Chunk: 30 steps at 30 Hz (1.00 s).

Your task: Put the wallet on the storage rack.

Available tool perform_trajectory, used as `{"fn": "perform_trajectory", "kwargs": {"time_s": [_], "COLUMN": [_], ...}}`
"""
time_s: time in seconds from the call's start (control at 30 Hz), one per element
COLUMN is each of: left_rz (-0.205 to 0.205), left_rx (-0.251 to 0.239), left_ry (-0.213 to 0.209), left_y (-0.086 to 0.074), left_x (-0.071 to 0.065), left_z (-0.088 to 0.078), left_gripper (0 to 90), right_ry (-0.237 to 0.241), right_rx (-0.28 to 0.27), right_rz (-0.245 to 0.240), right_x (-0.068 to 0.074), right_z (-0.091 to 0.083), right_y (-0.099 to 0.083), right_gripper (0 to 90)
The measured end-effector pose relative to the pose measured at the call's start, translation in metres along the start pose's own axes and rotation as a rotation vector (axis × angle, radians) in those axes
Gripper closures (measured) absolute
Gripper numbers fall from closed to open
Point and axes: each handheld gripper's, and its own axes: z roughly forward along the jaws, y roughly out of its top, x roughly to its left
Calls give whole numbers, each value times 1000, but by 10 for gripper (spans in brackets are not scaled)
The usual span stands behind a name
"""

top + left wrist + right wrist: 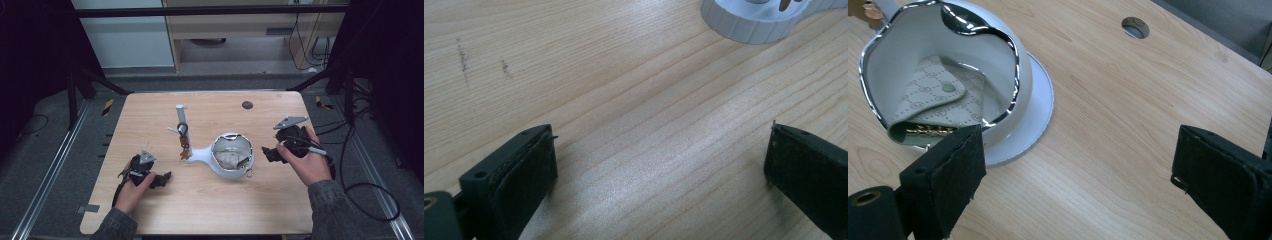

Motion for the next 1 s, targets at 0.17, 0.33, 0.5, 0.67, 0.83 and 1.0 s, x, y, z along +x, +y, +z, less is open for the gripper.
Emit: {"fn": "perform_trajectory", "kwargs": {"time_s": [0.17, 0.33, 0.5, 0.67, 0.83, 1.0], "left_rz": [0, 0, -1, -1, -2, -1], "left_rx": [1, 2, 1, 2, -1, 2], "left_ry": [-1, 0, 0, 1, 0, 0], "left_y": [0, 0, 0, 0, 0, 0], "left_x": [0, 0, 0, 0, 0, 0], "left_z": [0, 0, 0, 0, 0, 0], "left_gripper": [0, 0, 0, 0, 0, 0], "right_ry": [-7, -29, -46, -57, -50, -47], "right_rx": [-16, -45, -70, -78, -62, -51], "right_rz": [25, 55, 112, 167, 192, 220], "right_x": [-4, -8, -13, -17, -18, -20], "right_z": [-1, 0, 8, 18, 29, 38], "right_y": [-8, -17, -29, -40, -51, -61], "right_gripper": [68, 66, 65, 65, 65, 67]}}
